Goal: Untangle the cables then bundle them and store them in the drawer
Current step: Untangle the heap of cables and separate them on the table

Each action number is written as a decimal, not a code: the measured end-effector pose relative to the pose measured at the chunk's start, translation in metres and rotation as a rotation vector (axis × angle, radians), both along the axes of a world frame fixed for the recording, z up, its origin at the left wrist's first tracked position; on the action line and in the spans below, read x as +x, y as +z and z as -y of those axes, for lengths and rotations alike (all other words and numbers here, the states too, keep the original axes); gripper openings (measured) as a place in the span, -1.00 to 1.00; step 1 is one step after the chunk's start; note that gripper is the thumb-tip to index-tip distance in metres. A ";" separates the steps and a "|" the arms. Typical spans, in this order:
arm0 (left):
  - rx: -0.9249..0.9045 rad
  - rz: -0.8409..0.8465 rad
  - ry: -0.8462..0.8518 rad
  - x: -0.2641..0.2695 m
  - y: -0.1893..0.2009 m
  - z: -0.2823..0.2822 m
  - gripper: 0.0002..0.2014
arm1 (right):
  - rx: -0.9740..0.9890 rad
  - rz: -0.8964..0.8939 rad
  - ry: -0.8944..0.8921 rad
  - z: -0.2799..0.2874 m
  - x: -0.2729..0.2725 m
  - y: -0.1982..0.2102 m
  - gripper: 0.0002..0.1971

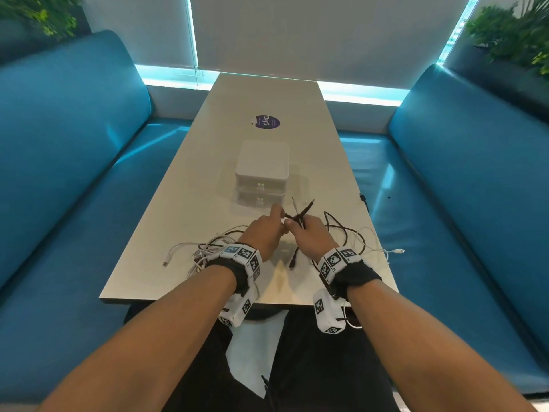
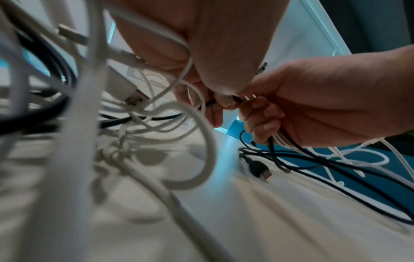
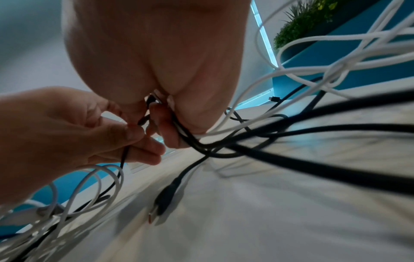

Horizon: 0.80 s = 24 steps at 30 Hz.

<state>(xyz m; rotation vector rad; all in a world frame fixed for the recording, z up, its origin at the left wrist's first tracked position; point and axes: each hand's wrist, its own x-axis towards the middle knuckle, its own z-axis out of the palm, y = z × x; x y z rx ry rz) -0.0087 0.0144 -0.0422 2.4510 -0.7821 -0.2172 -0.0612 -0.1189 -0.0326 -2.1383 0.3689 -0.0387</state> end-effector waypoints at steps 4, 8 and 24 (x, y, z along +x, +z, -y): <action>0.017 -0.017 -0.004 -0.001 -0.009 0.000 -0.81 | -0.084 -0.034 -0.020 0.000 0.006 -0.004 -0.72; 0.263 0.150 -0.055 0.005 -0.014 -0.003 -0.78 | -0.131 -0.002 -0.034 0.001 0.009 -0.003 -0.71; 0.531 0.273 -0.122 0.015 -0.008 -0.027 -0.77 | -0.496 -0.049 0.071 0.025 0.007 0.000 -0.78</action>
